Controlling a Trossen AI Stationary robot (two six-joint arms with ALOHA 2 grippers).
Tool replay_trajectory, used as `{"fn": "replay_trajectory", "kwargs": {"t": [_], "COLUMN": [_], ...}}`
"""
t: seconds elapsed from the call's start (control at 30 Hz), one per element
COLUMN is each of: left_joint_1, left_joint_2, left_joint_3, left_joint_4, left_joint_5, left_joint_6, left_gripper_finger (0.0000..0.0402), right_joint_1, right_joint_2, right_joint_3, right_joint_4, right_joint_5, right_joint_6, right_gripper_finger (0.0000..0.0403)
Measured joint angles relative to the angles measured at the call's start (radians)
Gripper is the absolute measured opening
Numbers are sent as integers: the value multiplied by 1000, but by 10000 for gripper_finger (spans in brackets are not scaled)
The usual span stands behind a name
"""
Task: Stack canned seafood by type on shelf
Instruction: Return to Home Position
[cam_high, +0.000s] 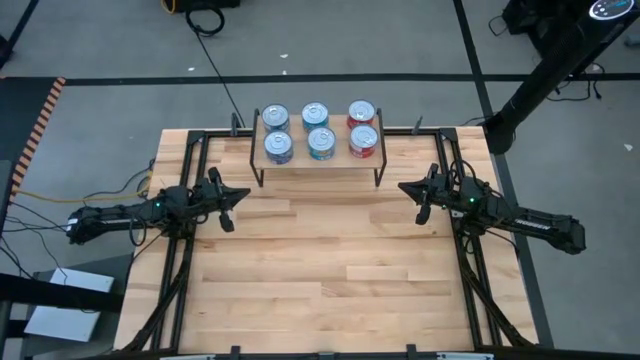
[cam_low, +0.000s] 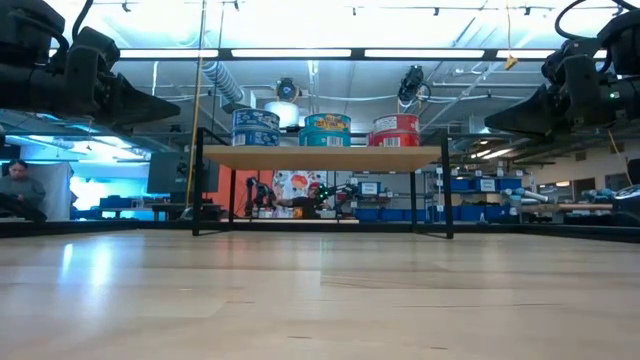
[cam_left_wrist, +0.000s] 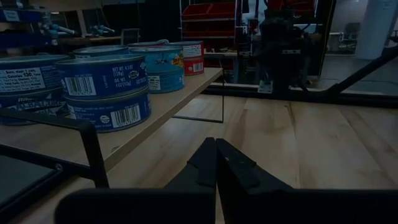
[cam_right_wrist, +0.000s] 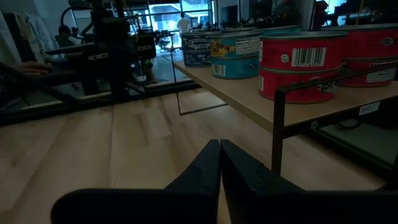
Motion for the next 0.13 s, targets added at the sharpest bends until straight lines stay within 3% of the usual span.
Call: {"fn": "replay_trajectory", "kwargs": {"t": [0.13], "left_joint_1": [0], "left_joint_2": [0], "left_joint_3": [0], "left_joint_4": [0], "left_joint_5": [0], "left_joint_6": [0], "left_gripper_finger": [6], "right_joint_1": [0], "right_joint_2": [0], "right_joint_3": [0], "right_joint_4": [0], "right_joint_5": [0], "right_joint_6": [0], "right_gripper_finger": [24]}}
